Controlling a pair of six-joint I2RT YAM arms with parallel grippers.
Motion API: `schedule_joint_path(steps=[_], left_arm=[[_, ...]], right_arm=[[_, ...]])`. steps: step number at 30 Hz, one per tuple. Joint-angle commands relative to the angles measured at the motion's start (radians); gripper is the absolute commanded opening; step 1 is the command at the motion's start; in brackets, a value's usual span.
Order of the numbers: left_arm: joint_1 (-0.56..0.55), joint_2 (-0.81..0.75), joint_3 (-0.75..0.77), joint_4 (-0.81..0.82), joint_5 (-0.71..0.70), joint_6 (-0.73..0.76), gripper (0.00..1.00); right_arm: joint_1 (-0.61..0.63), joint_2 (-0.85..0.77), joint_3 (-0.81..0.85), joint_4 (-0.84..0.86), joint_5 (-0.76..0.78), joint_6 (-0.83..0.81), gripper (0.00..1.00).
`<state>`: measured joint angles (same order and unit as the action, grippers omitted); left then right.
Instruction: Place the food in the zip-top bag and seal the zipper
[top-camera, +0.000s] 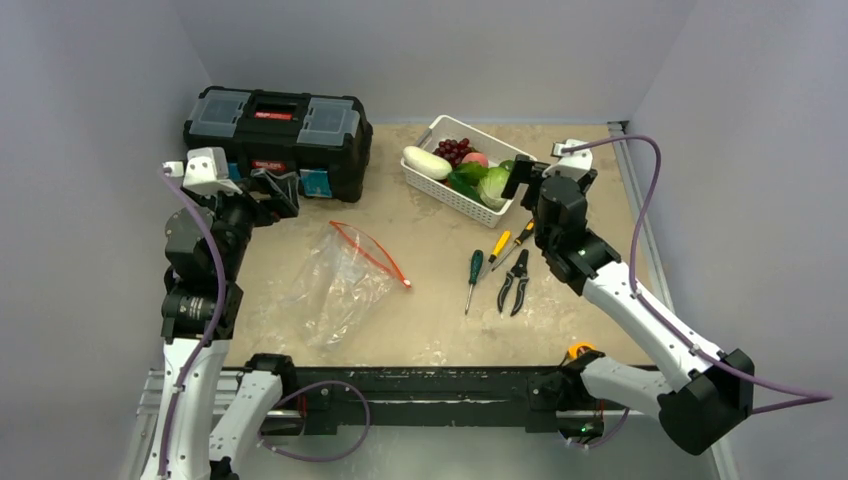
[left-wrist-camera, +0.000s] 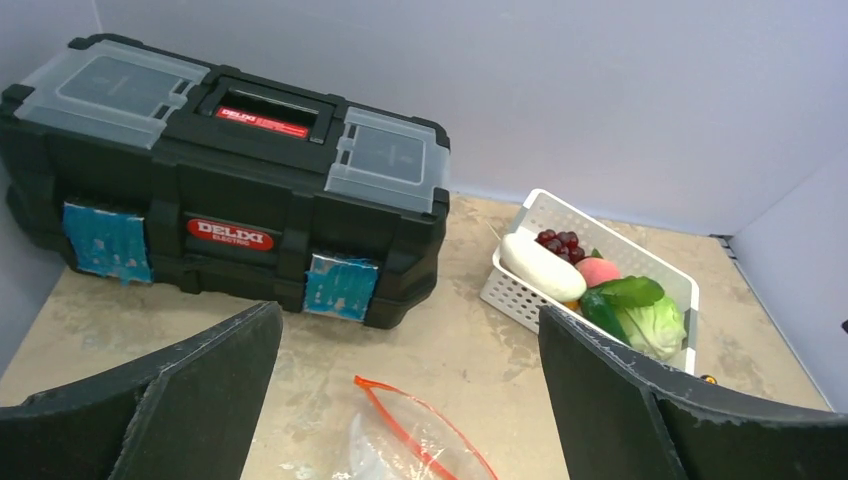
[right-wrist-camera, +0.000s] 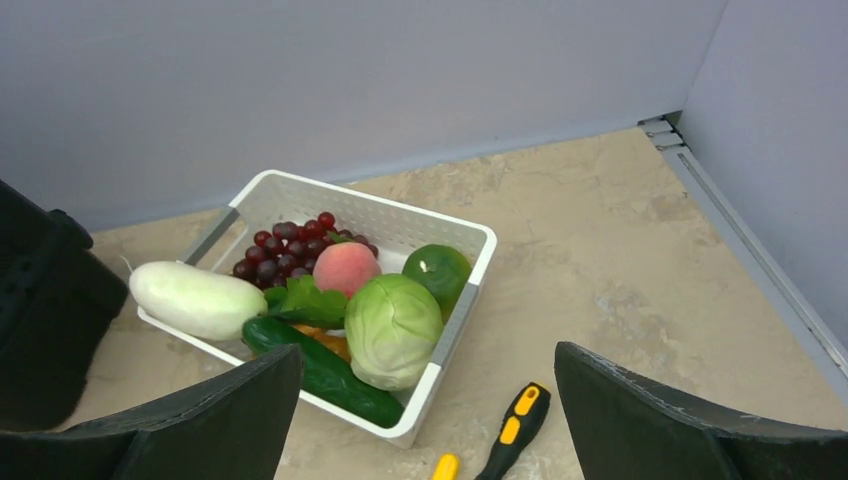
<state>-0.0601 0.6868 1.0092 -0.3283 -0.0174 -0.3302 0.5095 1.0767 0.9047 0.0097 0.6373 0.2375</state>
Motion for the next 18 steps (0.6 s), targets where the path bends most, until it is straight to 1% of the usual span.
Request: schedule_joint_path(steps=[1, 4, 6, 10, 14, 18], left_arm=[[-0.003, 0.017, 0.02, 0.049, 0.03, -0.062, 1.0], [-0.004, 0.02, 0.013, 0.073, 0.042, -0.07, 1.0], [-0.008, 0.02, -0.001, 0.111, 0.09, -0.066, 1.0], [-0.023, 0.022, -0.018, 0.158, 0.13, -0.064, 1.0], [-0.026, 0.034, -0.013, 0.156, 0.183, -0.058, 1.0], [-0.028, 0.056, -0.008, 0.153, 0.242, -0.053, 1.0]], right_arm=[[0.009, 0.034, 0.049, 0.042, -0.043, 0.063, 0.99], [0.009, 0.084, 0.091, 0.015, -0.173, 0.075, 0.99], [0.009, 0.117, 0.111, 0.008, -0.285, 0.084, 0.99], [0.009, 0.193, 0.095, 0.081, -0.592, 0.093, 0.99], [0.02, 0.328, 0.073, 0.2, -0.848, 0.21, 0.99], [0.086, 0.498, 0.103, 0.274, -0.991, 0.272, 0.99]])
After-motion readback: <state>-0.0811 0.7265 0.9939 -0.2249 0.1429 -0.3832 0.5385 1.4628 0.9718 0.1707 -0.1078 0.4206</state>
